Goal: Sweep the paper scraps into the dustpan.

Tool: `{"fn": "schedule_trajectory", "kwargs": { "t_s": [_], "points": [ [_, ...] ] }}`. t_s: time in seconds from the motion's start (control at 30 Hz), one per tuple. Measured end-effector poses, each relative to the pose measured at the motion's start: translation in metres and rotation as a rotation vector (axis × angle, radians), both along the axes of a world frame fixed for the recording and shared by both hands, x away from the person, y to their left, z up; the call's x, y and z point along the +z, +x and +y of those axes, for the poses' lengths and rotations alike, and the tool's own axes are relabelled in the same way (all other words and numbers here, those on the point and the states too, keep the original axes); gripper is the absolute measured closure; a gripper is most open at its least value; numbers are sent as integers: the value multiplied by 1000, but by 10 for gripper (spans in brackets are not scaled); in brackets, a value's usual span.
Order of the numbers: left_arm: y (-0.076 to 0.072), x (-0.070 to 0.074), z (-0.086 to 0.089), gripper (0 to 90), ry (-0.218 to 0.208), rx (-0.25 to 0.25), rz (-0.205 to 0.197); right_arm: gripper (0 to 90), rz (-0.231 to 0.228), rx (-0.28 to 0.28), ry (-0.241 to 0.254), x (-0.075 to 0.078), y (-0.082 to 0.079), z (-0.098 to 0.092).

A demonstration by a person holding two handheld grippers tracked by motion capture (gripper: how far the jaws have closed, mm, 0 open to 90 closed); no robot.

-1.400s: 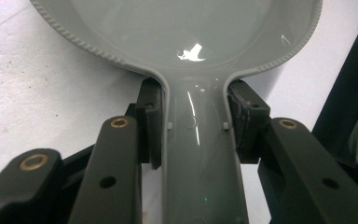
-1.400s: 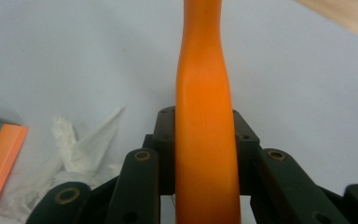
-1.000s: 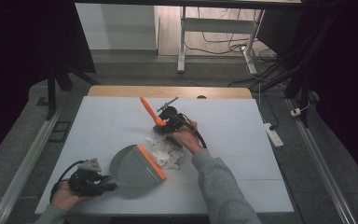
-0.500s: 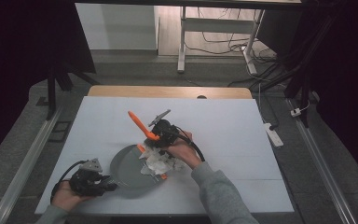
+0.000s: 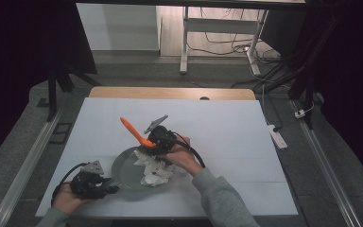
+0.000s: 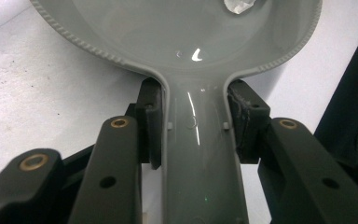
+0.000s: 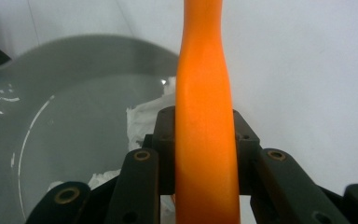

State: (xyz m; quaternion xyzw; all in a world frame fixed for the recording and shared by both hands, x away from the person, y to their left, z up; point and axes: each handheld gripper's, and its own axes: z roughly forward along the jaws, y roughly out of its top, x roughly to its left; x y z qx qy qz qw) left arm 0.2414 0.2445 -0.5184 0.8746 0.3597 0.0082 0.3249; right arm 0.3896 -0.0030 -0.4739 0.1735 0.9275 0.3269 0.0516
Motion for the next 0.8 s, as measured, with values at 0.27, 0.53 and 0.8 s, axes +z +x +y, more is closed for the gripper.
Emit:
{"fn": "schedule_trajectory", "kwargs": {
  "t_s": [0.27,0.53,0.8],
  "points": [
    [0,0,0,613,2,-1,0,700,-48,-94,63,23,4,-28],
    [-2,1,0,613,4,-13,0,700,-73,-199,81,32,7,-57],
    [-2,0,0,613,4,-16,0,700,-69,-289,-11,17,16,-78]
  ]
}}
